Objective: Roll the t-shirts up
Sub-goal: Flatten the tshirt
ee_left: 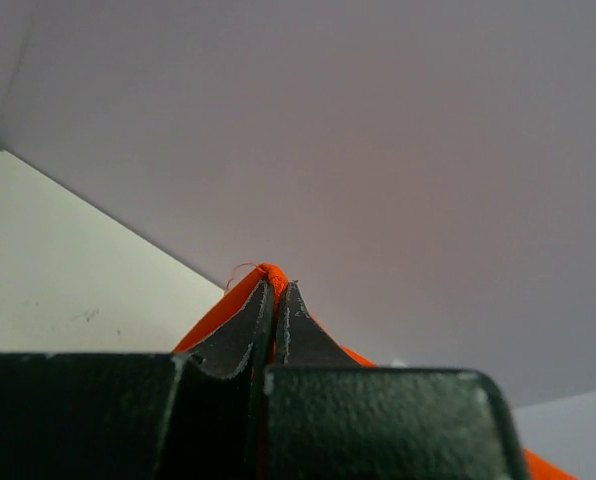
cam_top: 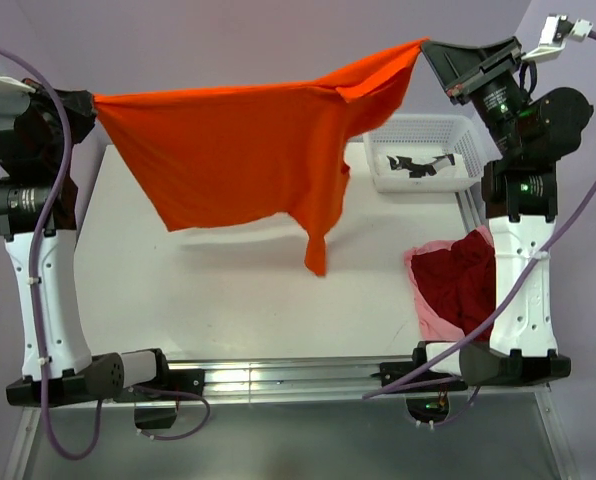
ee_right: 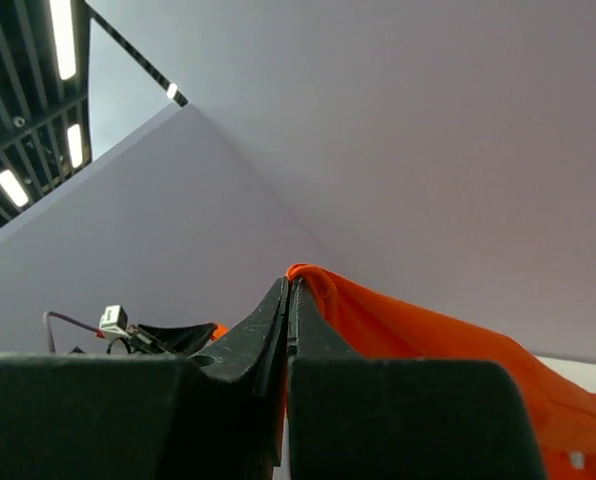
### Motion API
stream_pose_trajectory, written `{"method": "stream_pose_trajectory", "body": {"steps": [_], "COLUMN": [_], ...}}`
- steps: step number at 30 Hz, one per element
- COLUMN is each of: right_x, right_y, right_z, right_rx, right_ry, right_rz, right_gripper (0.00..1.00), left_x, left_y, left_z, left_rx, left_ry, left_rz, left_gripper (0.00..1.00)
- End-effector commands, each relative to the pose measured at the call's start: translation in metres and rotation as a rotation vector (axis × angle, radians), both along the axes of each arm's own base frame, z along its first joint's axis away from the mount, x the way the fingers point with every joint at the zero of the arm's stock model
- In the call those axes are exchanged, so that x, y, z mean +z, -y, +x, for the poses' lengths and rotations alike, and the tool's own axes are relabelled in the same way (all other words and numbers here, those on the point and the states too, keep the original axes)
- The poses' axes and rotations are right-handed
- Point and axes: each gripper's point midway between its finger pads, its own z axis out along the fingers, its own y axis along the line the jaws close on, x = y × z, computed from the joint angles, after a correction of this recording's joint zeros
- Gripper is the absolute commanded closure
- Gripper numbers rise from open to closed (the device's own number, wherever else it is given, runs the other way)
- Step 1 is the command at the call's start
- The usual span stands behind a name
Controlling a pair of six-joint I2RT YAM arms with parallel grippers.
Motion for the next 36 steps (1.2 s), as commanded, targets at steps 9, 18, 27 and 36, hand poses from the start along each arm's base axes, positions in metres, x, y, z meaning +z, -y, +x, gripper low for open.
{"method": "stream_pose_trajectory", "body": {"steps": [9,18,27,36], "right_x": [0.065,0.074,0.065,-0.097], "right_y": [-0.011,-0.01,-0.013,-0.014], "right_z": [-0.099,-0.202,-0.166,-0.023], "right_rx": [0.013,-0.041,-0.012,0.067], "right_ry": [0.367,0.497,0.306,-0.089], "right_rz": [-0.046,-0.072,-0.093,-0.017], "right_gripper": [1.0,1.0,1.0,1.0], "left_x": [0.086,0.1,0.071,-0.099], "left_y": [0.039,0.042,0.037,0.025], "left_z": [-0.106,-0.216,-0.189,-0.057], "left_rx": [-0.154,-0.083,-0.081,-0.103], "left_ry": [0.354,0.489,0.376,0.043], "left_rz": [0.1,0.155,0.098,-0.079], "left_gripper": [1.0,1.0,0.99,0.99]}}
